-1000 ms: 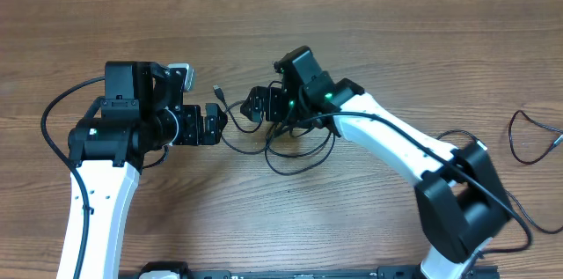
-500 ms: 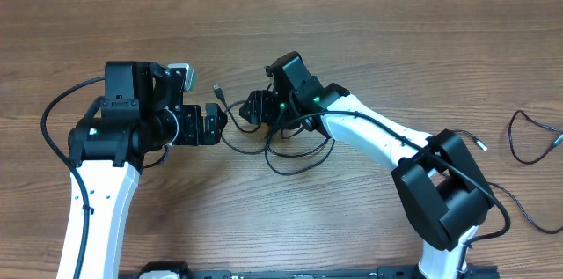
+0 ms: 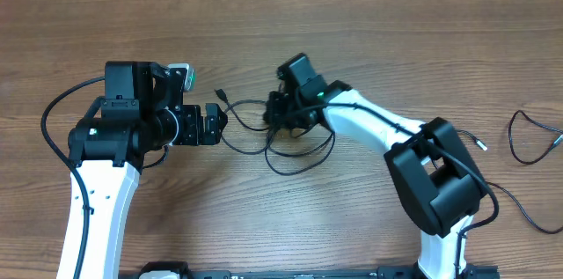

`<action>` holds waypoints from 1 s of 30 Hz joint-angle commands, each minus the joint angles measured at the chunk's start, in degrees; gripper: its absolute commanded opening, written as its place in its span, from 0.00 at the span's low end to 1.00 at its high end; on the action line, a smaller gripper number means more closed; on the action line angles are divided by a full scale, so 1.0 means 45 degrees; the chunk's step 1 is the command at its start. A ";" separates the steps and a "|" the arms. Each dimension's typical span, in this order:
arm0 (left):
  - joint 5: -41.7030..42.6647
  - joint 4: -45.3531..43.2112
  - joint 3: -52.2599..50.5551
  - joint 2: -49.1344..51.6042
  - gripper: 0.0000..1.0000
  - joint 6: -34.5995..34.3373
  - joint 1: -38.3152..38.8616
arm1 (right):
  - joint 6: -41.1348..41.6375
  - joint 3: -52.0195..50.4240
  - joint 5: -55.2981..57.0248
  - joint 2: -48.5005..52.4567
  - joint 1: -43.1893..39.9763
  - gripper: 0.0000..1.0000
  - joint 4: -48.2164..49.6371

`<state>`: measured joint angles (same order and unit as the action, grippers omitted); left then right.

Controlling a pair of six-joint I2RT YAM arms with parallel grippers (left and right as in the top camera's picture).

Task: Untangle cables
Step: 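Grasp a cable from the pile with the right gripper, then pull the grasped cable up and right with the right gripper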

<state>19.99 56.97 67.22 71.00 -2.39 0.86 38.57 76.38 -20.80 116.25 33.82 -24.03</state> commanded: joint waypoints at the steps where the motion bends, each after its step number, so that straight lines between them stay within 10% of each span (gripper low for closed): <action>1: 0.0175 -0.0058 0.0058 -0.0136 1.00 0.0350 -0.0034 | -0.1083 0.0767 0.0126 -0.1316 -0.1122 0.04 -0.1190; 12: 0.0175 -0.0058 0.0053 -0.0136 1.00 0.0350 -0.0034 | -0.3283 0.5158 0.3653 -0.5877 -0.3332 0.04 -0.5605; 30: 0.0175 -0.0058 0.0058 -0.0136 1.00 0.0350 -0.0034 | -0.4386 0.9797 0.8388 -0.8952 -0.3332 0.04 -0.3696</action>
<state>19.99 56.95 67.22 71.00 -2.39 0.86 21.71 118.67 11.57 78.54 18.83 -42.65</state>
